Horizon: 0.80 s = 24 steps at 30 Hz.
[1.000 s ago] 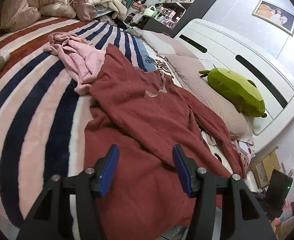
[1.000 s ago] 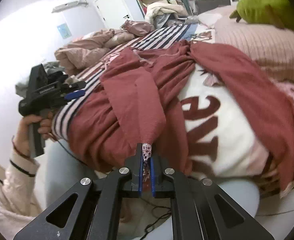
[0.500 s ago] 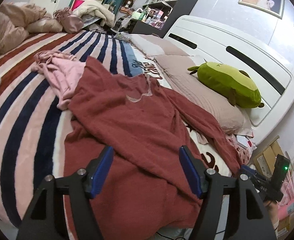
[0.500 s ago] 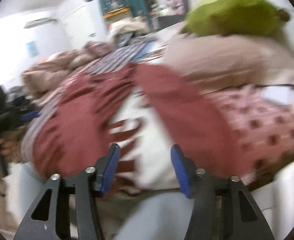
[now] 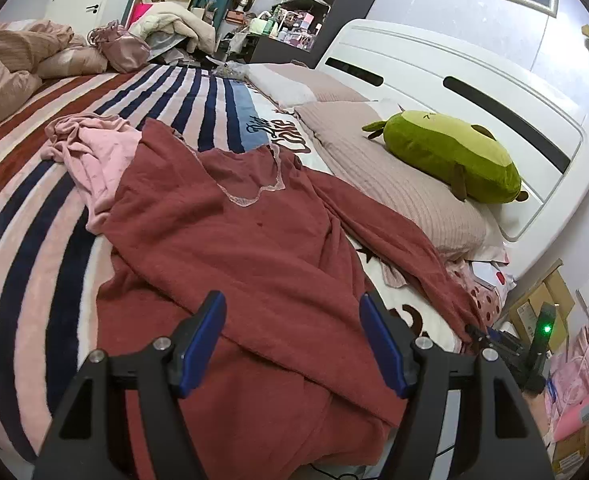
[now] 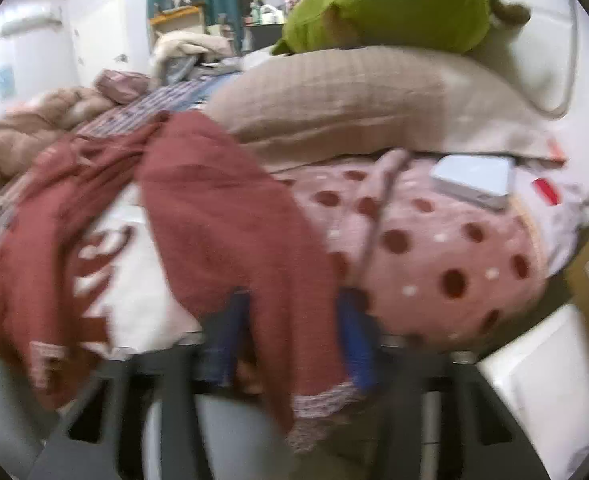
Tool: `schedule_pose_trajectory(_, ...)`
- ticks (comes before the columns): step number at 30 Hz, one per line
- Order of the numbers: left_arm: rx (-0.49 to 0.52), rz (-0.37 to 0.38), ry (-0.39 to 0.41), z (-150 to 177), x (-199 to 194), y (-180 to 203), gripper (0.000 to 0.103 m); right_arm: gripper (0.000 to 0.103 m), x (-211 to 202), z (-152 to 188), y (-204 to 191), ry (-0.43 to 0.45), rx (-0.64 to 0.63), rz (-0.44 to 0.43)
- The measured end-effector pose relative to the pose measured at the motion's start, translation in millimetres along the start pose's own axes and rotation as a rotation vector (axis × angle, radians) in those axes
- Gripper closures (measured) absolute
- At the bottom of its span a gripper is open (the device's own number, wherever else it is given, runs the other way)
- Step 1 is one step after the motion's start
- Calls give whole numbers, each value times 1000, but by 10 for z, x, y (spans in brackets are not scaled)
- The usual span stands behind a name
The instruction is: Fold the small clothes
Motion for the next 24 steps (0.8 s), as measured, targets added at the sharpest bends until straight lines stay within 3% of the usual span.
schedule_pose_trajectory(1, 0, 1, 0, -2, 5, 7, 38, 97, -24, -20, 14, 15, 3, 0)
schedule_pose_trajectory(2, -1, 2, 0, -7, 5, 5, 38, 99, -57, -41, 28, 31, 4, 2)
schedule_pose_trajectory(10, -12, 8, 38, -72, -82, -19, 38, 100, -509, -612, -263, 247, 36, -164)
schedule_pose_trajectory(16, -12, 9, 100, -144, -351, -148, 38, 100, -804, -1207, -1075, 376, -45, -382)
schedule_pose_trajectory(20, -9, -6, 144, -167, -600, -326, 38, 100, -839, -1309, -1955, 360, -117, -597)
schedule_pose_trajectory(24, -12, -39, 181, -139, -858, -580, 34, 100, -618, -1017, -2769, 209, -152, -770)
Point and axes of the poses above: each gripper's, at about its wrist camera, not at the fingertips, and x roughly the way its jaws point, y to its right, z to its underside, the point moved 4 cm from there along x, roughly the way its jaws point, and after that the axes turned 13 degrees about y, right-handed, at the moved point
